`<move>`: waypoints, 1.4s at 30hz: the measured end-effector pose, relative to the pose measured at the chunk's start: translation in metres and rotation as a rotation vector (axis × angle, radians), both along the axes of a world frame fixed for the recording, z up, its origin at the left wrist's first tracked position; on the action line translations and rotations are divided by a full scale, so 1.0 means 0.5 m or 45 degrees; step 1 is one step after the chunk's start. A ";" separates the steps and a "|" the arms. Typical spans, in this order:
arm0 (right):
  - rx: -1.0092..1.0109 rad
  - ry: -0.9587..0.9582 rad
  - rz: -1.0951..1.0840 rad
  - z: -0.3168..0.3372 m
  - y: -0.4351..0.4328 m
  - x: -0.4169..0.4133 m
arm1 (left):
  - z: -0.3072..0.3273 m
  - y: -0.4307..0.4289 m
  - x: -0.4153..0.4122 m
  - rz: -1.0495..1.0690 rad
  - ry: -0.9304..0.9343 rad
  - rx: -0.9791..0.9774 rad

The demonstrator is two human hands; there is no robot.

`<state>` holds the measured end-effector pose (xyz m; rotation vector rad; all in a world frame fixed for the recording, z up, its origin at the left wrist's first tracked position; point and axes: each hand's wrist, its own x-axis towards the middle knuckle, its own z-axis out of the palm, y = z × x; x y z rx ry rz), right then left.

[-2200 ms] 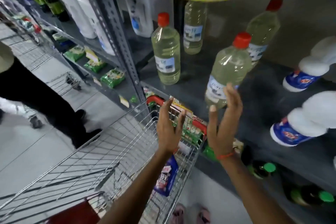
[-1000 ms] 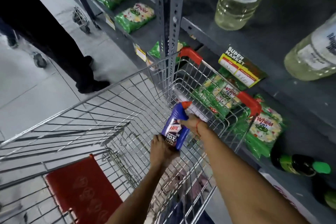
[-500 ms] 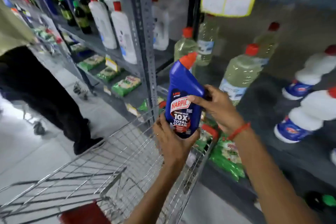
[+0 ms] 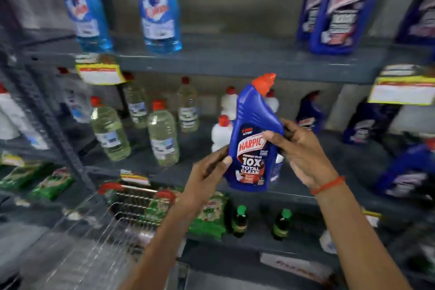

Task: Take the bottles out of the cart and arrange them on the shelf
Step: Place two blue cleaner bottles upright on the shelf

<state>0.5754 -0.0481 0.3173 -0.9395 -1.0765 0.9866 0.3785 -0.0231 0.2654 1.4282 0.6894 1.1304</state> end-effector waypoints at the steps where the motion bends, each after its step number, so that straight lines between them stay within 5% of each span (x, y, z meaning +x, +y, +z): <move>1: -0.005 0.001 -0.039 -0.008 -0.017 0.033 | 0.004 -0.002 0.032 -0.090 0.025 0.021; 11: -0.240 -0.138 -0.335 -0.130 -0.077 0.276 | -0.086 -0.015 0.329 -0.162 0.117 -0.105; 19: -0.356 -0.204 -0.401 -0.199 -0.036 0.394 | -0.141 0.047 0.470 -0.184 0.356 0.061; 42: -0.292 0.099 -0.215 -0.283 0.027 0.463 | -0.217 0.101 0.511 -0.119 0.542 0.167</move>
